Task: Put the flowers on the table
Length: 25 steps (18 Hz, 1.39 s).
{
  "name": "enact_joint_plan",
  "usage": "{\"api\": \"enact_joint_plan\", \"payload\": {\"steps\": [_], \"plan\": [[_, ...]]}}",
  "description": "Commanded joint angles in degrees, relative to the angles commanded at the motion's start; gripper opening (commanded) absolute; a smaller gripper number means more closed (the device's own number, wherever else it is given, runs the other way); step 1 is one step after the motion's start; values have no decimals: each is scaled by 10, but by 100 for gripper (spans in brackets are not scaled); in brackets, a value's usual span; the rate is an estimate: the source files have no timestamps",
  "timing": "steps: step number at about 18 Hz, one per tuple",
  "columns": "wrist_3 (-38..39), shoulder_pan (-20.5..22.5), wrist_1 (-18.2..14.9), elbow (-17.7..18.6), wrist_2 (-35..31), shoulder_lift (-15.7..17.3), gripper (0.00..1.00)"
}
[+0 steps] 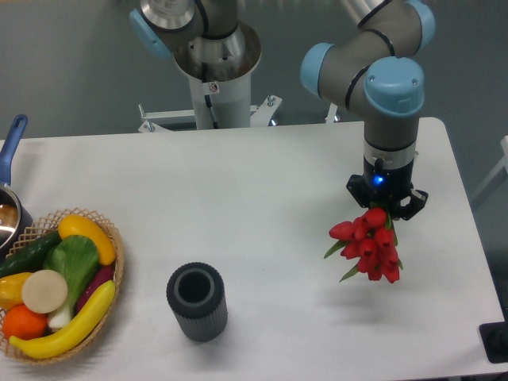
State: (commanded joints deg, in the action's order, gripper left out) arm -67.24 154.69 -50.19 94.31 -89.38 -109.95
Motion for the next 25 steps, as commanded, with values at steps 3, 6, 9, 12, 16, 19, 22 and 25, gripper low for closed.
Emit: {"api": "enact_joint_plan", "payload": {"steps": [3, 6, 9, 12, 16, 19, 22, 25], "plan": [[3, -1, 2, 1, 0, -4, 7], [4, -5, 4, 2, -2, -21, 8], [4, -12, 6, 8, -1, -36, 13], [3, -21, 9, 7, 0, -55, 19], [0, -25, 8, 5, 1, -68, 37], [-2, -27, 7, 4, 4, -74, 76], [3, -29, 8, 0, 5, -73, 100], [2, -28, 13, 1, 4, -62, 100]]}}
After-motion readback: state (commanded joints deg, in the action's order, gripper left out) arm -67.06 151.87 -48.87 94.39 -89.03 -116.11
